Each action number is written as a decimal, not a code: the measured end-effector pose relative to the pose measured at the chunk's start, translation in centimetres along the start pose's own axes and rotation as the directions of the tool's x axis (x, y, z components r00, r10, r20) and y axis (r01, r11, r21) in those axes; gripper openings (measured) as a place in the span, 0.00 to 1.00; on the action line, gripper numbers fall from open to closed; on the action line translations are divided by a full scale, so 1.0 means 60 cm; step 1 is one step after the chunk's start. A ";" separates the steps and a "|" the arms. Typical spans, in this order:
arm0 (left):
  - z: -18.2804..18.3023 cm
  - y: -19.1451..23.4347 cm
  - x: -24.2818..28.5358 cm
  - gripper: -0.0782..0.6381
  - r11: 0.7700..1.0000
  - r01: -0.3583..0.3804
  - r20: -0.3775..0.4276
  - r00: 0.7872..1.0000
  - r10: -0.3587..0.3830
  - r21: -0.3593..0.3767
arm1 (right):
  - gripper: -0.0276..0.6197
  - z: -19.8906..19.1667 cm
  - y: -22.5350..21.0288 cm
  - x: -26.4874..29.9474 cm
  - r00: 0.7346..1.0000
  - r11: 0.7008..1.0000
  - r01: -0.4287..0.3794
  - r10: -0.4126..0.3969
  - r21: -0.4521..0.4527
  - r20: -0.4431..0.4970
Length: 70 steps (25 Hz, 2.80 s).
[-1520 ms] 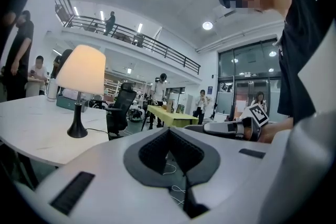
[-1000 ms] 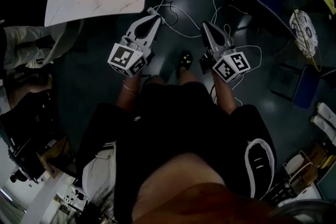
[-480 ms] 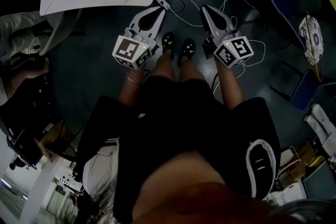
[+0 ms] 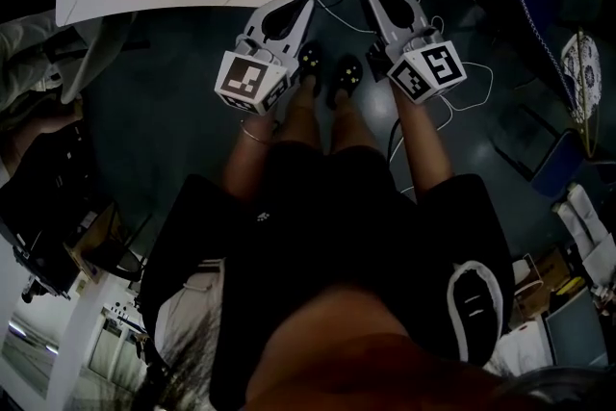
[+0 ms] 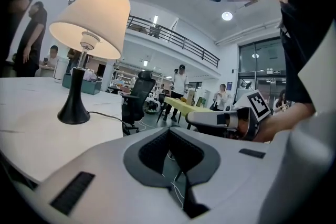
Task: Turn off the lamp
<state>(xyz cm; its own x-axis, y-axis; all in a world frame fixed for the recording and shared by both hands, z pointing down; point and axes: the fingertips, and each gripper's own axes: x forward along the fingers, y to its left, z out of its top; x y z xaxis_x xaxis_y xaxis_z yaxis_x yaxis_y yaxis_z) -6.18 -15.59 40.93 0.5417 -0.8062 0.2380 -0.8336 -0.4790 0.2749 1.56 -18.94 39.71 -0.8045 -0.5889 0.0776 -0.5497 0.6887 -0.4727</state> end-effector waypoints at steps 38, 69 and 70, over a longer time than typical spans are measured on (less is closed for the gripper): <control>-0.106 0.004 0.033 0.12 1.000 0.001 -0.043 0.999 -0.002 -0.023 | 0.18 -0.172 -0.174 0.275 0.952 0.981 0.022 -0.080 -0.194 -0.294; -0.104 0.027 0.097 0.21 0.986 -0.168 -0.014 0.986 0.168 -0.010 | 0.06 -0.054 -0.060 0.195 0.897 0.943 -0.326 0.333 0.074 -0.291; -0.107 0.030 0.102 0.21 0.981 -0.192 -0.016 0.981 0.192 -0.007 | 0.06 -0.052 -0.061 0.192 0.895 0.942 -0.327 0.334 0.073 -0.296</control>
<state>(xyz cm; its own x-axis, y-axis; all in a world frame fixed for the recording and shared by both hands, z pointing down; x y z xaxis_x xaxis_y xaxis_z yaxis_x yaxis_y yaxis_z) -3.69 -19.15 48.83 0.3733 -0.8773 0.3016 -0.9213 -0.3127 0.2310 -6.41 -26.89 45.08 -0.9700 -0.1719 0.1718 -0.2384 0.8105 -0.5350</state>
